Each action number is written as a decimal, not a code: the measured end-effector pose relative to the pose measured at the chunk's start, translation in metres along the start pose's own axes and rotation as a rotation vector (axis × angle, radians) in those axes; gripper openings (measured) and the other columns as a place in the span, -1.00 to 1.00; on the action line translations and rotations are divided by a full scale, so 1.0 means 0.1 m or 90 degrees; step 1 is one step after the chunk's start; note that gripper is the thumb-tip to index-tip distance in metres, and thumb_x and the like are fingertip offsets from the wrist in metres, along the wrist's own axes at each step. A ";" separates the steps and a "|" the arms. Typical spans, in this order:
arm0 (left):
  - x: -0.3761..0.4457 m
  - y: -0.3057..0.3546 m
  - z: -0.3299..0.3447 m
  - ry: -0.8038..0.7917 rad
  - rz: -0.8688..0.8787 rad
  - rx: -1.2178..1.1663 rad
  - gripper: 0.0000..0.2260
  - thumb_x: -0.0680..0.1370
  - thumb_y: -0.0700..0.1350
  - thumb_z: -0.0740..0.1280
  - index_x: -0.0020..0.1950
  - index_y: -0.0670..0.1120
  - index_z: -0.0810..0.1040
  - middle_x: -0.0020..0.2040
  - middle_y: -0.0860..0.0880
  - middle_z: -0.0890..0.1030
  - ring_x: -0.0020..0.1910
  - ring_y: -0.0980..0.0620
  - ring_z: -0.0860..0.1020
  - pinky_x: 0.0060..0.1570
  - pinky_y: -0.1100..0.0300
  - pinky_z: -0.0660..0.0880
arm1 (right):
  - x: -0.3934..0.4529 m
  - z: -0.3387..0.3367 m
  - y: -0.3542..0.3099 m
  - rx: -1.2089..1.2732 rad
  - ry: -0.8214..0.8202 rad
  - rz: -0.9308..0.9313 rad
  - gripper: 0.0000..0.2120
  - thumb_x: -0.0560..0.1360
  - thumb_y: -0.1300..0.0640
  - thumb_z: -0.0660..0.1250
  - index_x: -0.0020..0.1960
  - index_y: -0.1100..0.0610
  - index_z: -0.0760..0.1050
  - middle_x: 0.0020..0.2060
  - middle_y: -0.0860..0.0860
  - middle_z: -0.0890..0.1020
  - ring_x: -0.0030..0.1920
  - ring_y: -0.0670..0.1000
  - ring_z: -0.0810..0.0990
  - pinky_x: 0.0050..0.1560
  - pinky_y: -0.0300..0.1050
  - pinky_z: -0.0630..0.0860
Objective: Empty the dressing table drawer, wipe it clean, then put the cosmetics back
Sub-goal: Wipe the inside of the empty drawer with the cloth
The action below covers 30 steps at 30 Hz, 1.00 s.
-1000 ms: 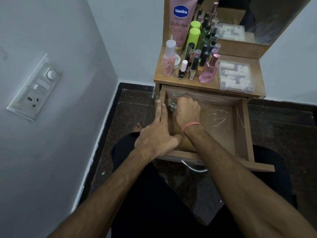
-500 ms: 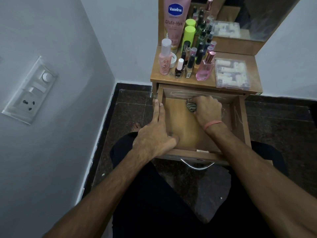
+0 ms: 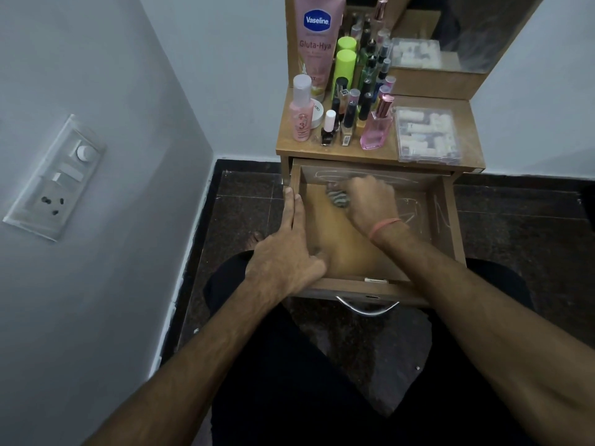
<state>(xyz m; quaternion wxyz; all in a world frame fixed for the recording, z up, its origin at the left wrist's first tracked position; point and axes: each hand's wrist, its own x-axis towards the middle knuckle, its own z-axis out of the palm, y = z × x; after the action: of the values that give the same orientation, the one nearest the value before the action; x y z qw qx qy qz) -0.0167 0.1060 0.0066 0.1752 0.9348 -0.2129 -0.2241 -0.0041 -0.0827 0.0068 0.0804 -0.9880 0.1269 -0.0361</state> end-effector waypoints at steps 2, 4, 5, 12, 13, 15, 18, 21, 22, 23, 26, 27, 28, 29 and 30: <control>0.01 -0.02 0.00 0.005 0.001 0.002 0.03 0.64 0.23 0.34 0.78 0.00 -0.36 0.71 0.11 -0.52 -0.17 0.11 0.52 -0.05 0.06 0.50 | -0.04 -0.04 0.26 -0.027 0.014 0.032 -0.71 0.65 0.02 0.40 0.36 -0.14 0.65 0.09 0.10 0.75 0.09 0.22 0.72 0.11 0.10 0.62; 0.00 -0.02 0.01 0.004 0.008 0.007 0.03 0.63 0.22 0.35 0.78 -0.01 -0.36 0.71 0.10 -0.52 -0.21 0.18 0.47 -0.16 0.15 0.44 | -0.06 -0.04 0.41 -0.049 0.009 0.064 -0.71 0.64 0.01 0.42 0.35 -0.15 0.65 0.09 0.12 0.75 0.10 0.26 0.72 0.15 0.16 0.63; 0.00 -0.01 0.02 0.005 0.011 0.009 0.04 0.63 0.23 0.35 0.78 -0.01 -0.36 0.71 0.09 -0.52 -0.22 0.19 0.47 -0.24 0.19 0.38 | -0.07 -0.03 0.42 -0.041 0.005 0.076 -0.71 0.64 0.02 0.41 0.34 -0.14 0.66 0.09 0.12 0.75 0.10 0.26 0.71 0.16 0.17 0.63; 0.02 0.06 0.05 0.006 -0.004 0.009 0.09 0.57 0.23 0.37 0.78 -0.03 -0.35 0.70 0.08 -0.53 -0.24 0.13 0.49 -0.33 0.19 0.34 | -0.04 0.09 -0.06 0.035 0.019 0.043 -0.78 0.67 0.15 0.37 0.25 -0.06 0.69 0.00 0.07 0.75 0.04 0.17 0.73 0.09 0.05 0.66; 0.02 0.05 0.05 0.006 -0.005 0.008 0.09 0.56 0.23 0.38 0.78 -0.03 -0.34 0.70 0.08 -0.53 -0.24 0.14 0.47 -0.33 0.19 0.33 | -0.02 0.12 -0.20 0.064 0.007 0.014 -0.75 0.66 0.14 0.39 0.29 -0.08 0.67 0.03 0.04 0.75 0.05 0.12 0.74 0.12 0.04 0.69; 0.01 0.03 0.04 0.005 -0.004 0.007 0.08 0.57 0.21 0.39 0.78 -0.02 -0.33 0.71 0.08 -0.51 -0.25 0.17 0.43 -0.31 0.19 0.32 | 0.03 0.17 -0.40 0.103 -0.011 -0.029 -0.67 0.64 0.13 0.42 0.36 -0.12 0.63 0.08 0.03 0.74 0.11 0.10 0.72 0.18 0.09 0.68; 0.01 0.01 0.03 0.005 -0.006 0.003 0.05 0.60 0.20 0.37 0.79 -0.02 -0.33 0.72 0.08 -0.50 -0.04 -0.01 0.61 0.00 0.00 0.55 | -0.01 0.15 -0.33 0.093 -0.039 -0.068 -0.57 0.60 0.21 0.45 0.38 -0.16 0.61 0.16 0.04 0.73 0.19 0.13 0.70 0.21 0.13 0.67; 0.01 0.00 0.04 0.007 -0.008 0.000 0.02 0.62 0.23 0.34 0.78 -0.01 -0.33 0.70 0.12 -0.52 0.20 -0.16 0.65 0.31 -0.31 0.56 | -0.27 0.03 -0.06 0.073 -0.071 -0.106 -0.55 0.58 0.22 0.47 0.39 -0.17 0.62 0.29 0.04 0.68 0.25 0.10 0.67 0.25 0.06 0.66; 0.02 -0.01 0.05 0.008 -0.008 0.000 0.02 0.62 0.24 0.33 0.78 -0.01 -0.34 0.70 0.13 -0.53 0.21 -0.16 0.65 0.31 -0.31 0.56 | -0.35 -0.01 0.05 0.062 -0.077 -0.113 -0.56 0.59 0.21 0.46 0.39 -0.16 0.62 0.30 0.03 0.68 0.26 0.08 0.67 0.25 0.03 0.64; 0.02 -0.02 0.05 0.009 -0.008 0.000 0.02 0.63 0.25 0.33 0.78 -0.01 -0.35 0.69 0.13 -0.54 0.19 -0.15 0.66 0.30 -0.29 0.57 | -0.42 -0.05 0.17 0.048 -0.075 -0.112 -0.58 0.61 0.20 0.45 0.40 -0.16 0.62 0.29 0.02 0.69 0.25 0.08 0.67 0.24 0.03 0.62; 0.02 -0.01 0.06 0.009 -0.004 0.012 0.05 0.64 0.27 0.34 0.77 -0.01 -0.38 0.70 0.11 -0.54 0.05 0.00 0.61 0.14 -0.08 0.59 | -0.44 -0.17 0.47 -0.007 -0.059 -0.052 -0.61 0.64 0.09 0.44 0.44 -0.15 0.60 0.26 0.05 0.71 0.25 0.11 0.67 0.26 0.04 0.58; 0.02 0.00 0.06 0.008 -0.001 0.016 0.05 0.64 0.26 0.35 0.77 -0.01 -0.39 0.70 0.10 -0.53 -0.01 0.03 0.60 0.04 0.00 0.55 | -0.40 -0.18 0.50 -0.015 -0.054 -0.026 -0.63 0.64 0.08 0.43 0.43 -0.14 0.60 0.26 0.05 0.71 0.25 0.12 0.67 0.27 0.05 0.58; 0.02 0.01 0.06 0.008 0.001 0.019 0.05 0.64 0.26 0.35 0.76 -0.01 -0.39 0.70 0.09 -0.53 -0.06 0.06 0.58 -0.01 0.05 0.51 | -0.36 -0.18 0.50 -0.012 -0.049 -0.006 -0.64 0.64 0.08 0.43 0.41 -0.13 0.62 0.26 0.05 0.71 0.25 0.14 0.67 0.28 0.07 0.58; 0.02 0.02 0.05 0.006 0.001 0.020 0.05 0.64 0.26 0.35 0.76 -0.01 -0.39 0.71 0.09 -0.52 -0.11 0.08 0.54 -0.03 0.06 0.48 | -0.34 -0.17 0.48 -0.003 -0.044 0.007 -0.66 0.64 0.09 0.43 0.39 -0.13 0.63 0.25 0.05 0.72 0.25 0.15 0.67 0.27 0.09 0.58; 0.02 0.02 0.04 0.005 -0.001 0.022 0.05 0.64 0.25 0.36 0.77 -0.01 -0.39 0.71 0.09 -0.52 -0.14 0.10 0.52 -0.02 0.06 0.47 | -0.32 -0.14 0.45 0.010 -0.040 0.016 -0.66 0.63 0.11 0.44 0.38 -0.14 0.65 0.24 0.04 0.73 0.25 0.16 0.68 0.27 0.11 0.58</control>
<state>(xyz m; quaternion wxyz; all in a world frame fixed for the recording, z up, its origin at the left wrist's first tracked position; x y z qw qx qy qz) -0.0182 0.1022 0.0034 0.1598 0.9386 -0.2153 -0.2172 -0.0472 -0.1194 0.0117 0.0921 -0.9864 0.1361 -0.0052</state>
